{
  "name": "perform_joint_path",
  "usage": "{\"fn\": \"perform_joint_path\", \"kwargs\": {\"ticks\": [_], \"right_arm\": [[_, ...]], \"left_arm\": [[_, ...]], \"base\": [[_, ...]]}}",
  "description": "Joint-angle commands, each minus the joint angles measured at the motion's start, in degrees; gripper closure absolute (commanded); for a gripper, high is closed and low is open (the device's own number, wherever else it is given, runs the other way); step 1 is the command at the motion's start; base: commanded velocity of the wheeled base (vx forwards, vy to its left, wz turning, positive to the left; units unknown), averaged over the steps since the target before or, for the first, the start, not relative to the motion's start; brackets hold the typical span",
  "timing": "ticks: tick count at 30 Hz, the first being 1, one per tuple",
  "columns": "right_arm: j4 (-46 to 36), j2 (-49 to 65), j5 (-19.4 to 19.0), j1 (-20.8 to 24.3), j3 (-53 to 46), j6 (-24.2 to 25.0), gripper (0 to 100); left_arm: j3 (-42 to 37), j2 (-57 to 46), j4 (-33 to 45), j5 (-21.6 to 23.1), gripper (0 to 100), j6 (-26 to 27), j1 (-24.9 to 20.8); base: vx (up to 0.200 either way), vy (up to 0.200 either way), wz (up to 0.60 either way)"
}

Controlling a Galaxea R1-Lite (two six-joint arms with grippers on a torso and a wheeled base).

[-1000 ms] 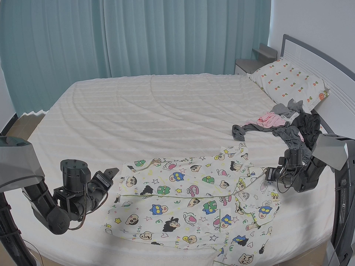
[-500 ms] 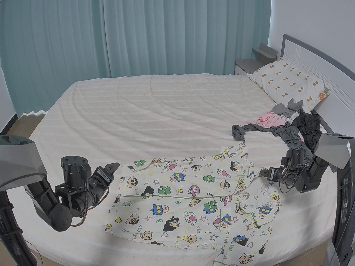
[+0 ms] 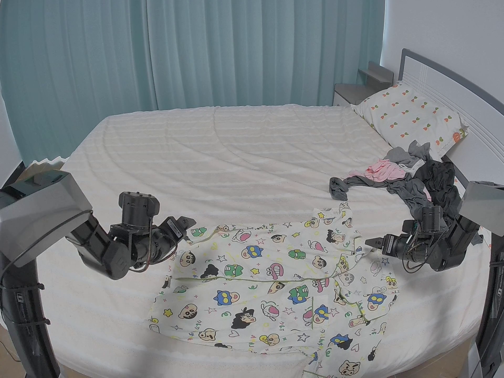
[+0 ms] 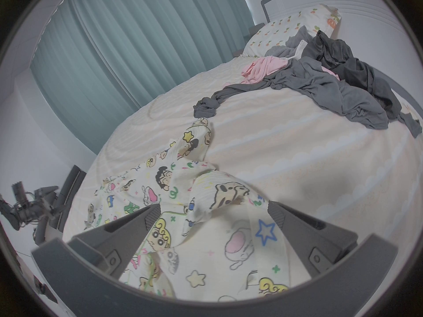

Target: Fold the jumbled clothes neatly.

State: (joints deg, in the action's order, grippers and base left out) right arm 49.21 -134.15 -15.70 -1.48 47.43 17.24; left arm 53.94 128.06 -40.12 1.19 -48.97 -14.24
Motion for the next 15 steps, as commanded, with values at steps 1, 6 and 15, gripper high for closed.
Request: {"fn": "perform_joint_path", "kwargs": {"ticks": [1, 6, 15], "right_arm": [[-0.1, 1.6, -1.1, 1.2, -1.2, 1.7, 0], [-0.1, 1.1, -1.1, 1.2, -0.7, 1.7, 0], [0.2, 0.8, -1.1, 1.2, -0.5, 1.7, 0]], "left_arm": [[9.8, 10.6, 3.0, 2.1, 0, 2.6, 1.9], [13.3, 13.4, 4.3, 1.9, 0, 4.1, 2.5], [20.1, 17.2, 7.1, 1.5, 0, 6.9, 2.6]], "base": [[0.0, 0.0, 0.0], [0.0, 0.0, 0.0], [0.0, 0.0, 0.0]]}}
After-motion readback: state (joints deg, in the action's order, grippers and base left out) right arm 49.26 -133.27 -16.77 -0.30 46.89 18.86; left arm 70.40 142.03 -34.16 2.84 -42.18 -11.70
